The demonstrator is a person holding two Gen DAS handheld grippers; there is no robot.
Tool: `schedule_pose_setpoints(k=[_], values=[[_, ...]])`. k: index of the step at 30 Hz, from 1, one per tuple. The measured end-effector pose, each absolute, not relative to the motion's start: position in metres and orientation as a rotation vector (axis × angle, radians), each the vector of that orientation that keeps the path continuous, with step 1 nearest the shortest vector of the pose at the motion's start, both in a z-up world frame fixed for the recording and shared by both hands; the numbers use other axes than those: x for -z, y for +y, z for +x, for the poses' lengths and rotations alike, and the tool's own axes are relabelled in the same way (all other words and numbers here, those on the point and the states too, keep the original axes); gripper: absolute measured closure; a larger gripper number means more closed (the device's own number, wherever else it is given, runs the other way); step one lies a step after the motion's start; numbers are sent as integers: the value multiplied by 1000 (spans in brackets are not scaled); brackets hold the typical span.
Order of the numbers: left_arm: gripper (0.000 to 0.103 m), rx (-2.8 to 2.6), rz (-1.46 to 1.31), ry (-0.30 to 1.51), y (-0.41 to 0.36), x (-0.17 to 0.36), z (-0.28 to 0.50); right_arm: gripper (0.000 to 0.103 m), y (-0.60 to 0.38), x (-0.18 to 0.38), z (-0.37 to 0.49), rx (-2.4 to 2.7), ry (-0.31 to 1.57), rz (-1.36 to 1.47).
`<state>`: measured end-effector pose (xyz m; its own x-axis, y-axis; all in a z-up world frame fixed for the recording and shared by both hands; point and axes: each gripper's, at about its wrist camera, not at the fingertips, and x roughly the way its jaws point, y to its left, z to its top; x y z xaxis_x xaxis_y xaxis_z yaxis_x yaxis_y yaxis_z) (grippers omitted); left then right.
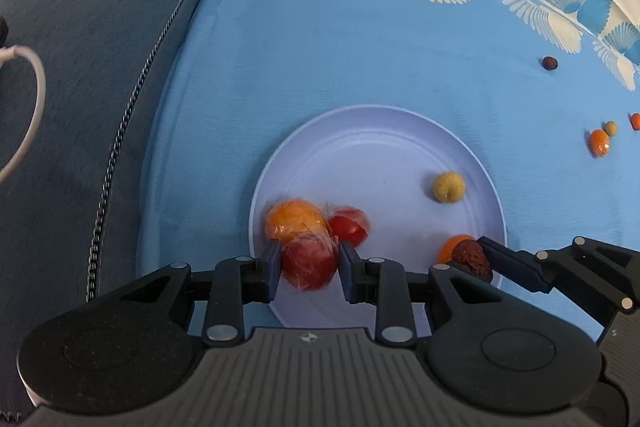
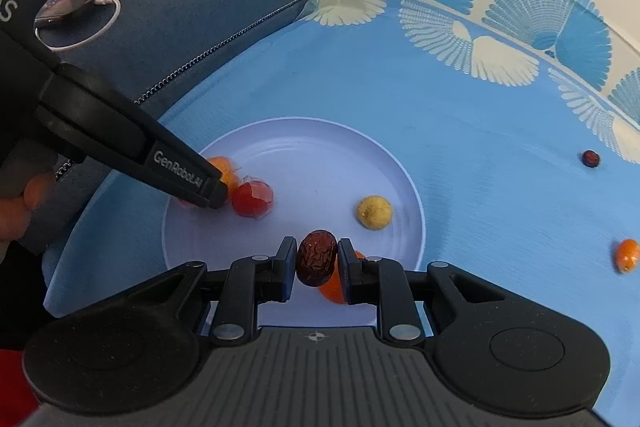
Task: Organize fruits
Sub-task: 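Open the left tool to drop the tomato on the plate while the right tool releases the jujube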
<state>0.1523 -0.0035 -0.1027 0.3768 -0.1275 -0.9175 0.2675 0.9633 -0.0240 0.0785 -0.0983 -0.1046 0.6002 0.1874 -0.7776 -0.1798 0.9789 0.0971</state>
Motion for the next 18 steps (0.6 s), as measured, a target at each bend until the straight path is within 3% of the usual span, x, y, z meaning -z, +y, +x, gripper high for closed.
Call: schedule_pose_setpoints(k=[1,2,3,4,5,7,11,18], values=[[53,250,142,1139,-4,101,153,79,-98,106,81,-220,903,7],[28,245,146,1117,-4,98,153,79,-98,106,83,-228,906,6],[16,235,148,1085,-3,94,152,78,-98,106,85,-234,909,9],[1,223,149,1048,-2,89,150,65,-99,105,87,-233,915,11],[0,214,149,1011,-1,83,147,44,-100,103,87,-228,920,17],[0,224,153,987,2,74,141,24,-104,97,84,-206,912,38],[0,219,138,1041,11,67,119,12,-110,85,63,-184,935,65],[0,189,136,1062,29,53,60,5,-108,66,2,-168,971,77]])
